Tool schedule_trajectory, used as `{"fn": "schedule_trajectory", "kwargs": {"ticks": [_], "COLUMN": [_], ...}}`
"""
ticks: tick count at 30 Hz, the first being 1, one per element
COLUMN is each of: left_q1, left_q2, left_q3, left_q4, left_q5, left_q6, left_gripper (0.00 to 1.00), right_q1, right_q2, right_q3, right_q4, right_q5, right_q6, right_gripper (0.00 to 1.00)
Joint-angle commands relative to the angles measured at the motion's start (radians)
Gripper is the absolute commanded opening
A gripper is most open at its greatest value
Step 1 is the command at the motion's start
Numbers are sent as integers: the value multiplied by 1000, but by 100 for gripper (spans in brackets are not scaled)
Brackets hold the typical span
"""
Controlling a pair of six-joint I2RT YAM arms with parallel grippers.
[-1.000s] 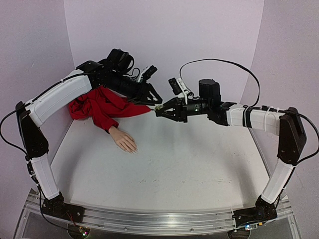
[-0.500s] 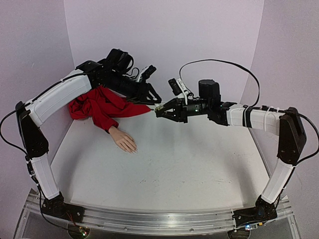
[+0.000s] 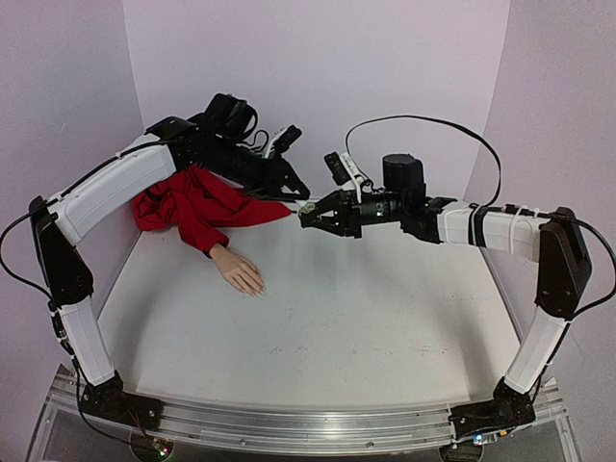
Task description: Paint the nails
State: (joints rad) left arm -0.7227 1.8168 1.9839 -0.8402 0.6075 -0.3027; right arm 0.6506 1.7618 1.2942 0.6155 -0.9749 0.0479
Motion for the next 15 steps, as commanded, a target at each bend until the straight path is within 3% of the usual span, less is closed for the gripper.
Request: {"fn": "schedule_trajectory", "kwargs": {"ticks": [1,4,7,10,15], "left_q1": [5,5,6,7,9], "left_q2": [-55,-63,-72,-77,-76], "left_q3": [9,1,-7,-12,-14], "left_q4": [1,-1,-10,-22,-33], "left_q5": [5,3,3,7,13], "left_q6": [20,25,32,36,39], "left_gripper": [29,49,56,57,49], "right_q1": [6,6,6,6,6], "right_q2": [-11,-13,-13,-12,-13], "right_q3": [48,49,47,47,51], "right_q4": [44,45,44,44,44], "right_q5": [-5,-3,-3,-10,-11], "right_q6": [-13,-13,-13,-11,-11], "right_gripper": [0,0,0,0,0]}}
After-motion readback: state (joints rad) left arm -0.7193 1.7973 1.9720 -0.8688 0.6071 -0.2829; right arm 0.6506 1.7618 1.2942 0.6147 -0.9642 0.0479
